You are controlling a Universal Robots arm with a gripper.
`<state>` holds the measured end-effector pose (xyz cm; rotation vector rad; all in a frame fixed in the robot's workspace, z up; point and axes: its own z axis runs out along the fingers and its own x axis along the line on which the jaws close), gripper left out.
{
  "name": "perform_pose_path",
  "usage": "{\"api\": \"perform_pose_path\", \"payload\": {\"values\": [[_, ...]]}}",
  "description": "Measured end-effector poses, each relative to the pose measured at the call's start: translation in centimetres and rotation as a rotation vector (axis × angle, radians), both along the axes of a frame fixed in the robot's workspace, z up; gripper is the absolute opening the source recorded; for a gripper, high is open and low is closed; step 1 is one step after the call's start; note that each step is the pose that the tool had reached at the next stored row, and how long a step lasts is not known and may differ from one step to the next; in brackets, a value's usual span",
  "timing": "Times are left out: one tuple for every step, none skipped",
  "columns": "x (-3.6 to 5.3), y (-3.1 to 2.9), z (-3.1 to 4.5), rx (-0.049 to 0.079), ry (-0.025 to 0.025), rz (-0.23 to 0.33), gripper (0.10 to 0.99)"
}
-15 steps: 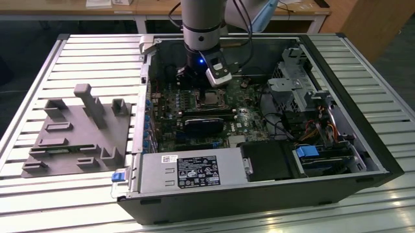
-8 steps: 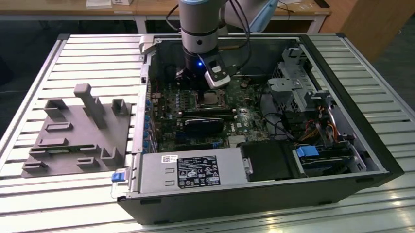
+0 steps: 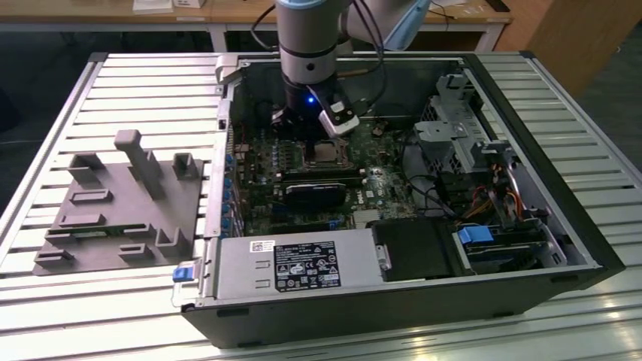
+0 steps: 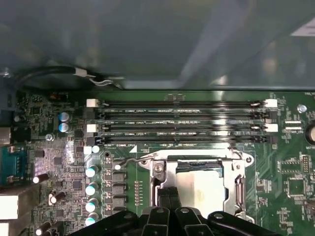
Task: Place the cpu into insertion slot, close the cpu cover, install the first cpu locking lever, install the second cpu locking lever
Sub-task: 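Close the cpu cover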
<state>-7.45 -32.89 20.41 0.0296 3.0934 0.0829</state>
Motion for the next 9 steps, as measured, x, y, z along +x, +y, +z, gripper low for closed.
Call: {"api": "perform_pose_path", "payload": {"values": [[-0.05,0.0,-0.08,0.0,-0.0001,0.006,0.102],[-0.09,0.0,-0.15,0.0,-0.0001,0.011,0.102],[-0.12,0.0,-0.22,0.001,0.0,0.016,0.102],[-0.14,0.0,-0.29,0.001,0.0,0.021,0.102],[-0.15,0.0,-0.33,0.001,0.0,0.025,0.102],[-0.15,-0.01,-0.36,0.001,0.0002,0.027,0.102],[-0.15,-0.01,-0.36,0.001,0.0003,0.028,0.102],[-0.14,0.0,-0.36,0.001,0.0002,0.028,0.102],[-0.1,0.0,-0.38,0.001,0.0001,0.028,0.102]]}}
